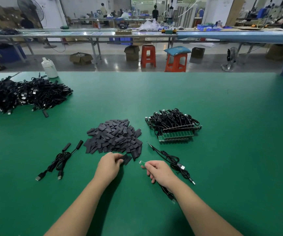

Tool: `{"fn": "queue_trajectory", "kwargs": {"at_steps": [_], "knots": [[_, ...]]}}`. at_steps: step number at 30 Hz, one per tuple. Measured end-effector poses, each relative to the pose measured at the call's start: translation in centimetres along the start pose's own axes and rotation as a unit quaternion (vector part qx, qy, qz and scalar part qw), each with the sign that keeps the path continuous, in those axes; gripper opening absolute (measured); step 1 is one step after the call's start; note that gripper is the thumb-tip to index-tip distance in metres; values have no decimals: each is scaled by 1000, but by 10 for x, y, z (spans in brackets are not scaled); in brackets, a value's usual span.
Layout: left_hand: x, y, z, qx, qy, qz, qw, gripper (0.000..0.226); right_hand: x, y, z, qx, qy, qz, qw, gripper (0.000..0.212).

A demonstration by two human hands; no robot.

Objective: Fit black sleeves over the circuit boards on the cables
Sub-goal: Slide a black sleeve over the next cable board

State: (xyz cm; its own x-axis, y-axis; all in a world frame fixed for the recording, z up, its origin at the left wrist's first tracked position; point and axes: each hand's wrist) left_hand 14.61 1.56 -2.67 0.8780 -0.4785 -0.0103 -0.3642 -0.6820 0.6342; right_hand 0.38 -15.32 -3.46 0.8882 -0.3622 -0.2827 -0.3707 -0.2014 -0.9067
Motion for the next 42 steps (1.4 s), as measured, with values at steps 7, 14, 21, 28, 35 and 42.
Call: {"fn": "queue_trajectory", "kwargs": {"at_steps": [7,14,21,28,35,42], "knots": [[-9,6,-10,-27,50,31,998,13,3,3,-1,-5,-10,1,1000,19],[-35,5,2,84,-76,225,968,26,5,6,-4,18,-21,4,1000,21],[-38,-1,5,106,-96,215,966,31,4,0,-8,8,-38,32,999,19],[-31,1,1,153,-100,169,969,29,8,-11,-13,150,-65,49,985,20],[-33,2,-2,15,-66,138,988,27,10,-24,-19,65,-66,47,995,14],[-41,7,-1,-110,-50,109,987,23,6,-17,-12,78,-14,60,995,11]]}}
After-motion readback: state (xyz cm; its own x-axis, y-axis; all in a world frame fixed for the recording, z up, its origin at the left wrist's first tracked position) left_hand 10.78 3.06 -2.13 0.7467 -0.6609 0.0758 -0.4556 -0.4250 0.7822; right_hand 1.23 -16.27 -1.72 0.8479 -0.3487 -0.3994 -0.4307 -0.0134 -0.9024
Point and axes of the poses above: each hand's wrist, its own x-axis towards the middle knuckle, its own z-axis out of the palm, y = z × x, and after that the axes turned 4 degrees about -x, right-handed
